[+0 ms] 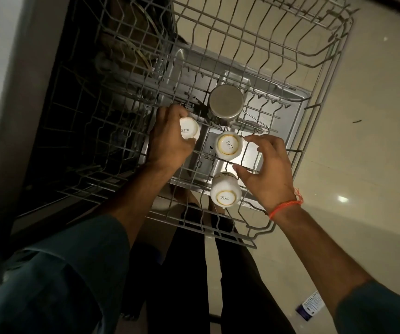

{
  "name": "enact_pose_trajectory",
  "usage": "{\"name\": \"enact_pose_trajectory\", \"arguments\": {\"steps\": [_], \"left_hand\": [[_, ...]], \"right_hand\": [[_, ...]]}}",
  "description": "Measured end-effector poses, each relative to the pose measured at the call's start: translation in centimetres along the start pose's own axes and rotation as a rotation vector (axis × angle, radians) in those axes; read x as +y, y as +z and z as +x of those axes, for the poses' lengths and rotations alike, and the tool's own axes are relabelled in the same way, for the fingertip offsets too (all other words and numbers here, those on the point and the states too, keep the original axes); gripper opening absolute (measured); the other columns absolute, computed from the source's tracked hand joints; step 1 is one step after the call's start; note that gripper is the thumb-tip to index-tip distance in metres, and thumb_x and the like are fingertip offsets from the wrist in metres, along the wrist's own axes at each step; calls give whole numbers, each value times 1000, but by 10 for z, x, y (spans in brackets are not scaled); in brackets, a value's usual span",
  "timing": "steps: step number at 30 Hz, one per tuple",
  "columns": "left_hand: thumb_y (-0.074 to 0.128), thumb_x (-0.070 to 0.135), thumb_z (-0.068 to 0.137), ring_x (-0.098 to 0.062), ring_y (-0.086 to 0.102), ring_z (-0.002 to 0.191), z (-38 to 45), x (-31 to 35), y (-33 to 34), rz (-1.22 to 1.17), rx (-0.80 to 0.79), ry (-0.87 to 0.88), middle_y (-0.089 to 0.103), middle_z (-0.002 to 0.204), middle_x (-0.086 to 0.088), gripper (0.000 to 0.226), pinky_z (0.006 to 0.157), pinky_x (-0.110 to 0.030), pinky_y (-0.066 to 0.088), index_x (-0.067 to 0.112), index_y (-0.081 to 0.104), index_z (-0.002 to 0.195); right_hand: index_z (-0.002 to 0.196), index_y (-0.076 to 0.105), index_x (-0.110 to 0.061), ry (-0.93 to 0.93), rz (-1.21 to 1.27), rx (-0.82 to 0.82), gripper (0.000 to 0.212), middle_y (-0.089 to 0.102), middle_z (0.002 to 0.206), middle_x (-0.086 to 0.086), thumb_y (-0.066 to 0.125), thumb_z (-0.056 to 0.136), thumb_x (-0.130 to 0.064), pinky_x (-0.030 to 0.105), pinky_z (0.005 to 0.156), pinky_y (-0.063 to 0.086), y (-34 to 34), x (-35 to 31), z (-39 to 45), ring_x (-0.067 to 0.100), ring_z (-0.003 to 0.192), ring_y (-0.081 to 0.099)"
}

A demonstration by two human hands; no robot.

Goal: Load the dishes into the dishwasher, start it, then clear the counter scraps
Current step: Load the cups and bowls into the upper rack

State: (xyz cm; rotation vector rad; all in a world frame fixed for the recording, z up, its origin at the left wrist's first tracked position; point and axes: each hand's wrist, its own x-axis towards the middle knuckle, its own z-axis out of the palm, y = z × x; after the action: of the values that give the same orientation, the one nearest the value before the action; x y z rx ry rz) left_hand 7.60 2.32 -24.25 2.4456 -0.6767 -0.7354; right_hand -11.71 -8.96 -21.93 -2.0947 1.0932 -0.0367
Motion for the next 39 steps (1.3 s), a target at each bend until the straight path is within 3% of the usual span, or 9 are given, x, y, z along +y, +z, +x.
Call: {"name": "enact_pose_trajectory", "arguments": {"steps": [8,16,20,23,25,31,33,37,39], "left_hand": [[88,10,72,-13,49,113,-11,4,-7,-12,-27,-4,49,136,-4,69,70,-6,30,20,53,132],[79,21,86,-16,36,143,-58,17,-18,-92,-73,-55,32,159,5,80,111,-34,39,31,37,153],[78,26,87,-16,32,148,-96,42,-40,-208,-81,-56,28,162,9,79,118,-50,39,32,35,154],[77,26,88,-17,32,148,-130,68,-66,-219,-68,-29,28,161,8,78,119,-51,38,34,35,153],[77,28,88,-12,33,146,-151,82,-84,-216,-23,2,28,159,11,76,119,-48,38,33,37,152],[75,30,90,0,29,144,-210,112,-146,-212,121,43,24,159,16,72,113,-19,32,37,39,150],[74,32,91,1,27,144,-229,121,-171,-193,187,33,24,161,13,71,105,-5,24,36,38,152],[76,30,90,-7,37,144,-260,128,-220,-241,417,-2,36,156,7,67,113,-20,38,33,44,148],[75,32,91,-6,34,145,-277,127,-241,-273,491,-35,36,157,9,67,112,-14,34,38,42,148]], "right_hand": [[129,60,-21,-63,7,-4,63,49,129,2,86,72,-17,18,102,37,1,-11,-2,19,122,51],[134,56,-22,-121,35,-45,61,47,130,-1,82,80,-28,8,97,31,-11,-29,1,13,122,48],[138,54,-21,-141,60,-53,62,49,132,2,79,82,-31,20,102,35,-28,-48,-8,17,125,49],[140,51,-24,-158,79,-66,60,45,132,-4,76,86,-32,12,103,30,-50,-68,-16,8,123,45],[140,51,-26,-187,104,-59,57,44,131,-6,74,87,-33,0,99,24,-65,-81,-23,1,120,41],[141,50,-27,-295,183,-77,54,45,141,-3,69,92,-41,-5,98,20,-111,-131,-51,-6,122,38],[141,50,-29,-354,216,-87,54,46,142,-5,67,92,-46,0,102,24,-125,-154,-62,-2,128,41],[142,47,-37,-452,287,-116,53,43,146,-10,64,93,-49,31,112,39,-146,-200,-83,5,136,40],[142,47,-38,-504,313,-135,53,43,148,-11,63,92,-51,35,112,39,-151,-227,-92,7,138,39]]}}
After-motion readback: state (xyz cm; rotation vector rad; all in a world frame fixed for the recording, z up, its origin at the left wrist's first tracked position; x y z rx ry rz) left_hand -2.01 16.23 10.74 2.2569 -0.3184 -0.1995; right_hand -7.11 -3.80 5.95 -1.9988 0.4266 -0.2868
